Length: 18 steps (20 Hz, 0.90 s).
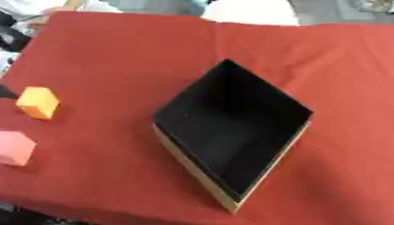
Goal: Pick up objects on the table and place them in the box.
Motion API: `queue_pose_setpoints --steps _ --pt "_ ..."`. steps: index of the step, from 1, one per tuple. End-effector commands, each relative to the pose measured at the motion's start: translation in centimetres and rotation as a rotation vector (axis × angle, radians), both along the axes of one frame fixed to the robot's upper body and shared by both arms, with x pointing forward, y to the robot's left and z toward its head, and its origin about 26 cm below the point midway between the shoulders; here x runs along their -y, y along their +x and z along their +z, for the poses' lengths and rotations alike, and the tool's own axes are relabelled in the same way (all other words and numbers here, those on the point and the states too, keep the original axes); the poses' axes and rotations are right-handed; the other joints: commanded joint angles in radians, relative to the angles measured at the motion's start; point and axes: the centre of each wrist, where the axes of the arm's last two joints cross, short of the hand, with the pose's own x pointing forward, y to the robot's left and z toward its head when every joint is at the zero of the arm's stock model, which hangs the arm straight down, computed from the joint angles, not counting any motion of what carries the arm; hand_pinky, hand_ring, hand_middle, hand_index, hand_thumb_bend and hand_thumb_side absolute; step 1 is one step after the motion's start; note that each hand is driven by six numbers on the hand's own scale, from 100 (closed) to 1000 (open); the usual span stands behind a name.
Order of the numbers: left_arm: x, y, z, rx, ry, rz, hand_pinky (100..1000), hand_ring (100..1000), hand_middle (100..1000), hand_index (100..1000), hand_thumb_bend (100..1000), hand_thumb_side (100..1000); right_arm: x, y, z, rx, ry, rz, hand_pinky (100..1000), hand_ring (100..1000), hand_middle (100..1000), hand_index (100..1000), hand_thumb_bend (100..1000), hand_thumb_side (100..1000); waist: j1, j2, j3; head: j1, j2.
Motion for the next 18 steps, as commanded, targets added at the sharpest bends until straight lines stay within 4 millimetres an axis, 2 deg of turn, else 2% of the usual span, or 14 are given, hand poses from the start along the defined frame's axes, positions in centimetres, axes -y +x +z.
queue_pose_setpoints --steps 1,7,18 --pt "-0.30 0.11 1.11 0.018 0.035 0.004 800 866 900 971 820 405 0.13 -0.40 1.09 0.035 -0.010 -0.003 813 711 663 812 100 679 0.000 -0.012 -0.001 0.006 0.005" --pt "-0.57 0.13 1.13 0.019 0.044 0.016 800 863 897 967 821 358 0.23 -0.42 1.08 0.032 -0.008 -0.007 813 710 662 812 100 679 -0.004 -0.009 0.001 0.006 0.005" --pt "-1.10 0.16 1.00 0.018 0.040 0.043 801 865 907 972 828 360 0.30 -0.44 1.13 0.031 -0.007 -0.009 813 709 661 812 100 678 -0.006 -0.001 0.008 -0.005 0.005"
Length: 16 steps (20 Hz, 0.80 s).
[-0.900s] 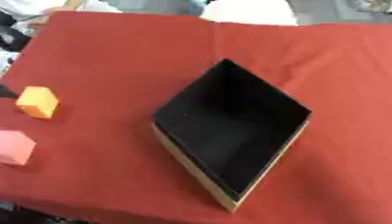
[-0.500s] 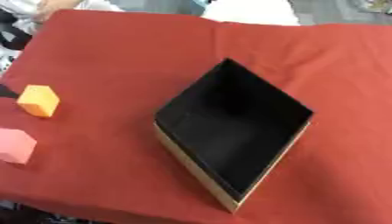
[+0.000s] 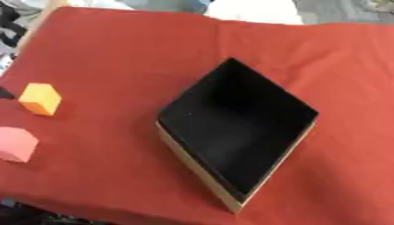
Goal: Pick up objects on the table and place them in the box.
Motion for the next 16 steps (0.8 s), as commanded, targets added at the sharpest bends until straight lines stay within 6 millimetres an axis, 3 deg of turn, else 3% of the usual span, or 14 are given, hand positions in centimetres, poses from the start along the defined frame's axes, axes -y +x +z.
queue_pose_setpoints --steps 1,7,16 --pt "-0.4 0.0 1.2 0.023 0.026 0.018 801 865 907 973 829 359 0.3 -0.4 1.1 0.034 -0.013 -0.005 813 708 660 812 100 678 0.003 -0.009 -0.002 -0.006 0.005" --pt "-0.5 0.1 1.2 0.023 0.055 0.034 806 871 905 973 855 350 0.3 -0.4 1.2 0.032 -0.011 -0.002 813 708 660 812 100 677 0.000 -0.003 -0.004 -0.022 0.005" --pt "-0.6 1.0 0.8 -0.006 0.054 0.011 797 866 913 968 813 339 0.1 -0.4 1.2 0.028 -0.006 0.010 813 706 657 812 100 677 -0.006 0.007 -0.012 -0.024 0.005"
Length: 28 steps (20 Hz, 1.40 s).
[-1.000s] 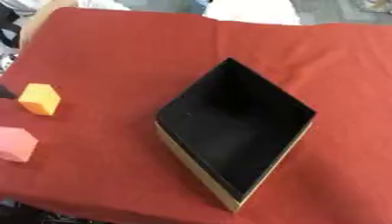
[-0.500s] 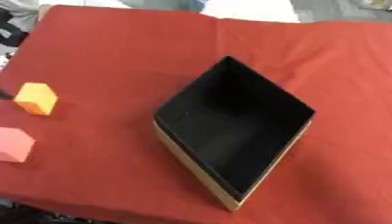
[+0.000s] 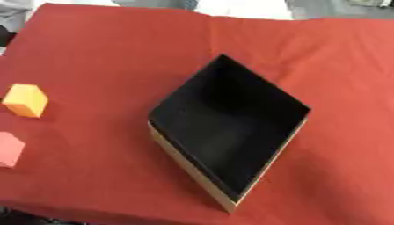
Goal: Pick up objects on the table and place them in the box.
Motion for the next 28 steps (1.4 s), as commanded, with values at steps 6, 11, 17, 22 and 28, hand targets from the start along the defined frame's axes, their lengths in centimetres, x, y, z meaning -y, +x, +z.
queue_pose_setpoints --steps 6,11,17,22,28 --pt "-0.3 0.9 0.9 -0.013 0.019 -0.021 783 856 903 957 789 317 0.0 -0.4 1.1 0.029 -0.012 0.010 813 705 656 812 100 677 0.000 -0.008 -0.006 0.005 0.005" --pt "-0.1 1.4 0.5 -0.026 0.005 -0.041 762 841 886 946 769 303 0.0 -0.4 1.0 0.027 -0.007 0.014 813 705 655 812 100 677 0.000 -0.004 -0.009 0.011 0.005" --pt "0.3 2.1 -0.2 -0.037 -0.004 -0.064 729 818 863 933 748 299 -0.1 -0.4 1.0 0.026 -0.002 0.022 814 705 655 812 100 677 -0.001 -0.003 -0.016 0.020 0.005" --pt "0.5 2.4 -0.9 -0.057 -0.011 -0.077 694 787 828 917 759 303 -0.1 -0.3 1.0 0.026 0.003 0.026 814 704 654 812 100 677 -0.003 0.000 -0.023 0.022 0.005" --pt "1.1 1.2 0.8 0.002 0.049 -0.077 744 822 850 935 847 344 0.1 -0.4 0.9 0.022 0.002 0.013 814 704 654 812 100 677 -0.003 0.000 -0.016 0.013 0.005"
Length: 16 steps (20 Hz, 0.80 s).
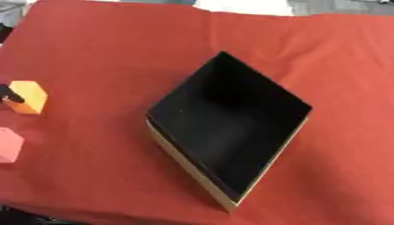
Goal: Pick up objects on the table and place them in the box.
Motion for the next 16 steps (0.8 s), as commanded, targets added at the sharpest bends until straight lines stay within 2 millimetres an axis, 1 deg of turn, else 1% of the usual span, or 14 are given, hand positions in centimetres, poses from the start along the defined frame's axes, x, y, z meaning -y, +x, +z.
queue_pose_setpoints --steps 1,5,9,12,16 --pt "0.3 -0.8 1.9 0.041 0.055 0.000 748 827 852 937 856 347 0.3 -0.4 0.9 0.031 -0.010 -0.009 814 704 654 812 100 677 0.003 -0.012 0.004 -0.006 0.005" --pt "1.1 -1.7 3.0 0.070 0.071 -0.009 742 827 850 937 872 336 0.4 -0.4 0.7 0.029 -0.010 -0.013 814 704 654 812 100 677 0.007 -0.016 0.012 -0.012 0.005" --pt "1.6 -2.1 3.6 0.106 0.089 -0.005 750 839 863 945 893 327 0.4 -0.4 0.6 0.026 -0.006 -0.012 814 704 654 812 100 678 0.010 -0.020 0.013 -0.014 0.005" --pt "1.7 -2.2 3.4 0.105 0.095 0.000 746 831 841 934 880 335 0.4 -0.4 0.6 0.027 -0.006 -0.014 814 704 654 812 100 678 0.010 -0.022 0.008 -0.014 0.005" --pt "1.4 -2.2 2.6 0.064 0.080 0.009 675 765 759 888 830 347 0.4 -0.4 0.6 0.029 -0.003 -0.015 814 704 653 812 100 678 0.009 -0.020 0.010 -0.014 0.005"
